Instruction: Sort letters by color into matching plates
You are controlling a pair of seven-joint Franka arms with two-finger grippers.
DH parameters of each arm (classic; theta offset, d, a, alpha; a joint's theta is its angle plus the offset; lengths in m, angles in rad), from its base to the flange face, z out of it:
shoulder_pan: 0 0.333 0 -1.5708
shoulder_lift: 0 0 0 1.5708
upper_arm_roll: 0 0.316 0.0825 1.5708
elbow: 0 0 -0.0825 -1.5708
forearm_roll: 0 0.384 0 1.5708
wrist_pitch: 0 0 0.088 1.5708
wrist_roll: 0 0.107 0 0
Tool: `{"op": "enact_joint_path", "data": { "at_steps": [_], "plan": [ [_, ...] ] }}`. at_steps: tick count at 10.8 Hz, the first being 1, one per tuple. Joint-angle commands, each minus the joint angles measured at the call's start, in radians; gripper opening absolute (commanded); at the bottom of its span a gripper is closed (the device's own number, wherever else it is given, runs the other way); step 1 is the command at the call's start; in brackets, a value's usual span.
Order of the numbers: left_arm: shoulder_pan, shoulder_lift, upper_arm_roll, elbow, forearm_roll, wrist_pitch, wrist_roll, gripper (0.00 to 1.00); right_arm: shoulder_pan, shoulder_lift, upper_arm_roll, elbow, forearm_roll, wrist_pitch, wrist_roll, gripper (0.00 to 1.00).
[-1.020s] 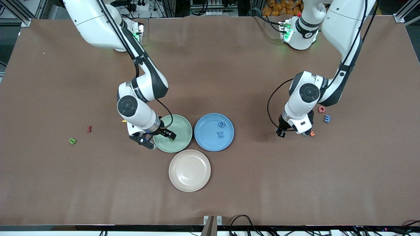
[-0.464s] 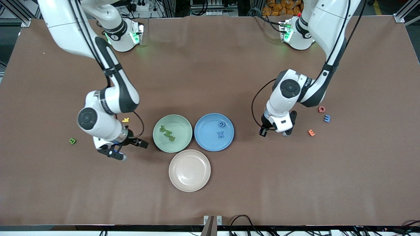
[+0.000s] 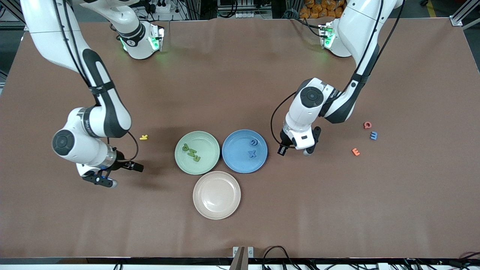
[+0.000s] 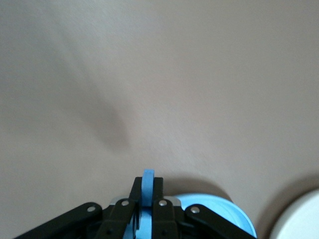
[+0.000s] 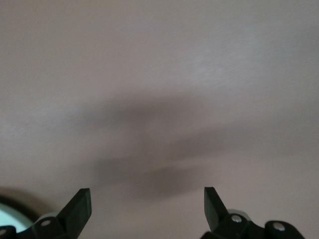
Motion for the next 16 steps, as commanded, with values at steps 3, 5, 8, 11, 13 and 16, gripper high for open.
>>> {"op": "enact_joint_path", "data": {
  "at_steps": [3,5,8,11,13,16],
  "plan": [
    [-0.115,0.085,0.007,0.171,-0.011,-0.024,-0.007,0.00,-0.167,-0.023,0.011,-0.021,-0.041,-0.048,-0.057,1.00],
    [-0.149,0.118,0.007,0.226,-0.006,-0.024,0.003,0.00,-0.214,-0.029,0.010,-0.021,-0.043,-0.079,-0.052,1.00],
    [-0.205,0.148,0.008,0.257,-0.006,-0.020,0.013,0.00,-0.255,-0.030,-0.028,-0.024,-0.043,-0.109,-0.043,1.00],
    [-0.216,0.177,0.008,0.314,0.001,-0.021,0.100,0.99,-0.260,-0.021,-0.085,-0.030,-0.044,-0.105,-0.041,1.00],
    [-0.222,0.168,0.019,0.314,0.001,-0.053,0.109,1.00,-0.274,-0.011,-0.104,-0.032,-0.044,-0.088,-0.035,1.00],
    [-0.206,0.152,0.028,0.363,0.000,-0.269,0.285,1.00,-0.289,0.005,-0.108,-0.070,-0.043,0.017,-0.034,1.00]
  ]
}}
